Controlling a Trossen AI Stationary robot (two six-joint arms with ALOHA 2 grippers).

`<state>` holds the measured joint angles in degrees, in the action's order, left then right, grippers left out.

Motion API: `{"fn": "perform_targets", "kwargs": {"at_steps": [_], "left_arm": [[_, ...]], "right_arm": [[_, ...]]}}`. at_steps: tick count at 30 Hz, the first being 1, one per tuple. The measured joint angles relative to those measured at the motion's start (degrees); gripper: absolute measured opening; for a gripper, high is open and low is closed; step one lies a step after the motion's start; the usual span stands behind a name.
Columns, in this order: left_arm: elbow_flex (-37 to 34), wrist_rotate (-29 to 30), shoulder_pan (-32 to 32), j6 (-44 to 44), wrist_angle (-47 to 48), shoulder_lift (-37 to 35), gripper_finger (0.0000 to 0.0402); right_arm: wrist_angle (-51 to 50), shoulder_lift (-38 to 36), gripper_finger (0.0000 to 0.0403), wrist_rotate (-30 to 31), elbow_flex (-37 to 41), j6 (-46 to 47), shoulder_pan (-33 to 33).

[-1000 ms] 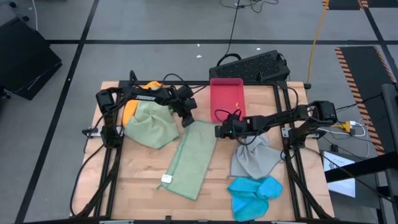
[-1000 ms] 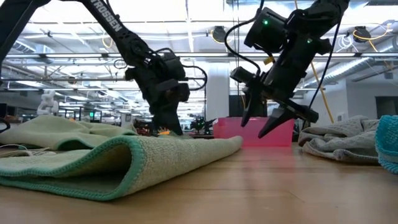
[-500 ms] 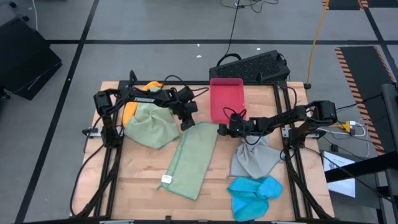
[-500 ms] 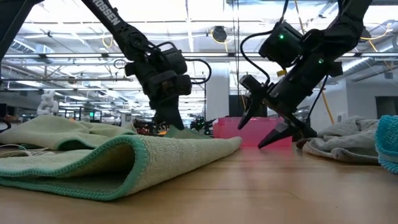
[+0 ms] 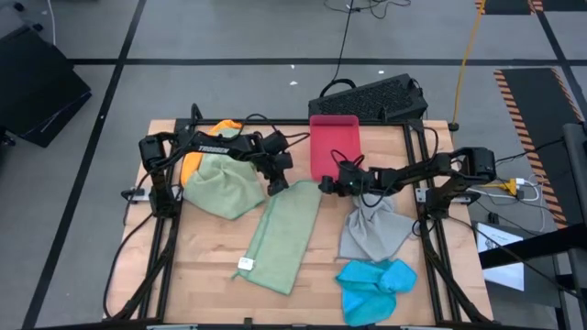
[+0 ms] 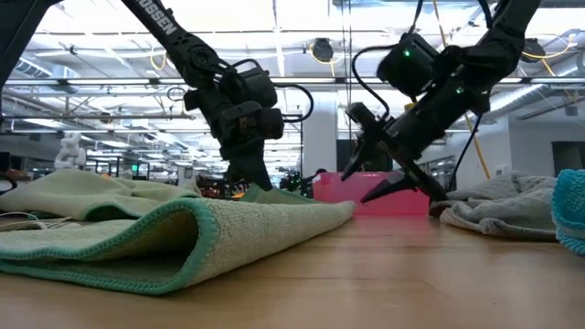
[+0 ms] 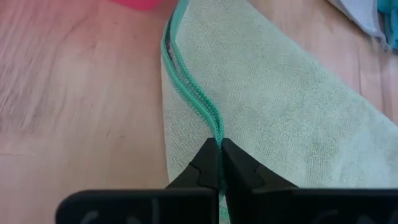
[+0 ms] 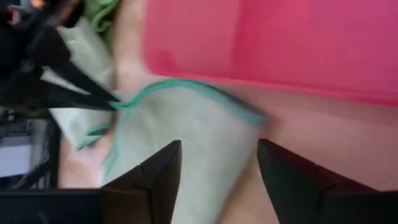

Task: Fold microfiber towels
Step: Fold the right light green microfiber cloth

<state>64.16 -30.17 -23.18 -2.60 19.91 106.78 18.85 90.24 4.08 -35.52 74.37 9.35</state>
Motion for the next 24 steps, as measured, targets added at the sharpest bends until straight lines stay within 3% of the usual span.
{"fn": "perform_targets", "kwargs": {"at_steps": [6,15,24], "left_arm": [[0.0,-0.3,0.0,0.3,0.1,0.0,0.0004],[0.0,-0.5,-0.2,0.0,1.0,0.0,0.0005],[0.0,-1.5,-0.3,-3.1,2.6,0.0,0.0006]], "right_arm": [[-9.1,0.0,0.0192,4.6,-3.9,5.7,-1.8],[-9.4,0.0,0.0192,4.8,-5.4,11.4,-4.1],[-27.7,1.2,0.0192,6.4,-15.4,9.4,-6.3]]}}
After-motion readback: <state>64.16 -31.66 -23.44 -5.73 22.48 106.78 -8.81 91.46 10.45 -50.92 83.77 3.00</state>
